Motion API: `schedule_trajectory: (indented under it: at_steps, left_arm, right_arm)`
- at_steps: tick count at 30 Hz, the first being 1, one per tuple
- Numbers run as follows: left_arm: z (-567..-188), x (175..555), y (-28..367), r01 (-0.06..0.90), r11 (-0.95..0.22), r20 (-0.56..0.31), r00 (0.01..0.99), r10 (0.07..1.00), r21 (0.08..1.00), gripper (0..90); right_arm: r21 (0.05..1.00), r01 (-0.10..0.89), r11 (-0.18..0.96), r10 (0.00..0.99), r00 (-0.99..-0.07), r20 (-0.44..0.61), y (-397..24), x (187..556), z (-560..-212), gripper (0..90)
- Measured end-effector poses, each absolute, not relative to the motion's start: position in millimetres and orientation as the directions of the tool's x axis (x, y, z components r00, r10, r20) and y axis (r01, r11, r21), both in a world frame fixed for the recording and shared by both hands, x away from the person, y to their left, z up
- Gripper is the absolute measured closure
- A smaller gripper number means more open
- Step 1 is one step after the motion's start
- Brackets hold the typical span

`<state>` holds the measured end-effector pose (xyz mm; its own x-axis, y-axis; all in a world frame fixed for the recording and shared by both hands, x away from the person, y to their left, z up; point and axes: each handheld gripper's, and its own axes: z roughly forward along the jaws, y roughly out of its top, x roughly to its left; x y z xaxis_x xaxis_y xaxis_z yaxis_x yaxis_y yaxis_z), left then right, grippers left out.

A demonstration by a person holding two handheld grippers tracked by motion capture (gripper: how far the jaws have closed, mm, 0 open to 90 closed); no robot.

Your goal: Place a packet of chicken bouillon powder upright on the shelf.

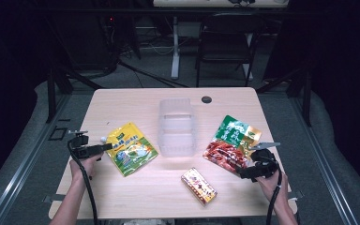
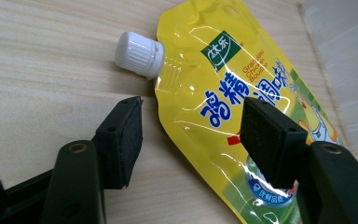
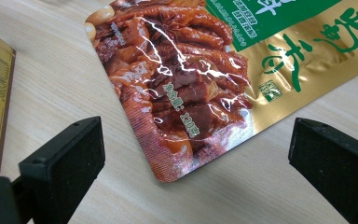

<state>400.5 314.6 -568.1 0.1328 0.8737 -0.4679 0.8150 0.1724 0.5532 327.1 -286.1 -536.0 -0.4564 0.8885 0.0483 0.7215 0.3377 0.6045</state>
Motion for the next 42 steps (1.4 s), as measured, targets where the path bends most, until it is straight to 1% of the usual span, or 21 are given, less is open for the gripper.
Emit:
schedule_trajectory:
  at_steps: [6,8,10,11,12,14,16,18,22,24,30,35,40,42]
  left_arm:
    - [-569.7,404.0,313.5,0.826,0.159,-0.46,0.132,0.878,0.541,43.4]
    - [-570.7,405.1,313.7,0.823,0.162,-0.456,0.128,0.881,0.544,44.7]
    - [-571.2,406.3,313.3,0.826,0.167,-0.461,0.122,0.879,0.539,48.1]
    - [-571.6,406.7,313.0,0.821,0.174,-0.463,0.12,0.878,0.543,48.1]
    - [-571.8,407.1,312.7,0.82,0.177,-0.463,0.118,0.879,0.545,52.0]
    - [-572.4,407.7,312.2,0.822,0.172,-0.457,0.117,0.882,0.543,53.1]
    - [-572.7,407.8,311.1,0.824,0.171,-0.45,0.11,0.886,0.54,58.9]
    - [-572.5,407.6,310.6,0.827,0.166,-0.436,0.104,0.894,0.538,60.4]
    - [-571.4,406.5,311.5,0.824,0.16,-0.414,0.096,0.905,0.543,68.4]
    - [-571.0,406.2,311.8,0.828,0.163,-0.416,0.091,0.905,0.536,73.7]
    - [-571.5,405.4,313.8,0.817,0.171,-0.419,0.094,0.903,0.55,83.1]
    - [-571.9,404.8,315.1,0.809,0.188,-0.437,0.094,0.895,0.558,87.5]
    - [-571.8,404.4,316.6,0.805,0.189,-0.448,0.104,0.888,0.562,89.7]
    - [-571.7,404.3,319.0,0.808,0.171,-0.443,0.121,0.888,0.564,90.0]
  right_arm:
    - [0.601,0.723,0.341,0.888,-0.458,0.048,-286.4,327.1,-535.9,3.2]
    - [0.602,0.724,0.337,0.889,-0.455,0.048,-286.4,327.1,-536.2,3.2]
    - [0.602,0.724,0.336,0.89,-0.453,0.048,-286.5,327.2,-536.2,3.3]
    - [0.602,0.724,0.336,0.89,-0.453,0.048,-286.5,327.2,-536.2,3.3]
    - [0.603,0.723,0.336,0.89,-0.453,0.048,-286.7,327.2,-536.2,3.3]
    - [0.603,0.723,0.336,0.89,-0.453,0.048,-286.8,327.2,-536.2,3.3]
    - [0.601,0.725,0.336,0.891,-0.452,0.047,-287.1,327.2,-536.1,3.4]
    - [0.601,0.725,0.336,0.891,-0.452,0.047,-287.1,327.3,-536.2,3.5]
    - [0.597,0.728,0.338,0.892,-0.451,0.045,-287.2,327.3,-536.2,4.4]
    - [0.597,0.727,0.338,0.891,-0.451,0.045,-287.1,327.3,-536.2,4.4]
    - [0.597,0.728,0.338,0.892,-0.45,0.043,-287.2,327.3,-536.0,4.6]
    - [0.598,0.727,0.336,0.891,-0.452,0.048,-287.4,327.3,-536.1,4.7]
    - [0.596,0.728,0.338,0.892,-0.45,0.043,-287.2,327.2,-535.9,4.8]
    - [0.596,0.728,0.338,0.892,-0.45,0.044,-287.3,327.2,-536.0,4.8]
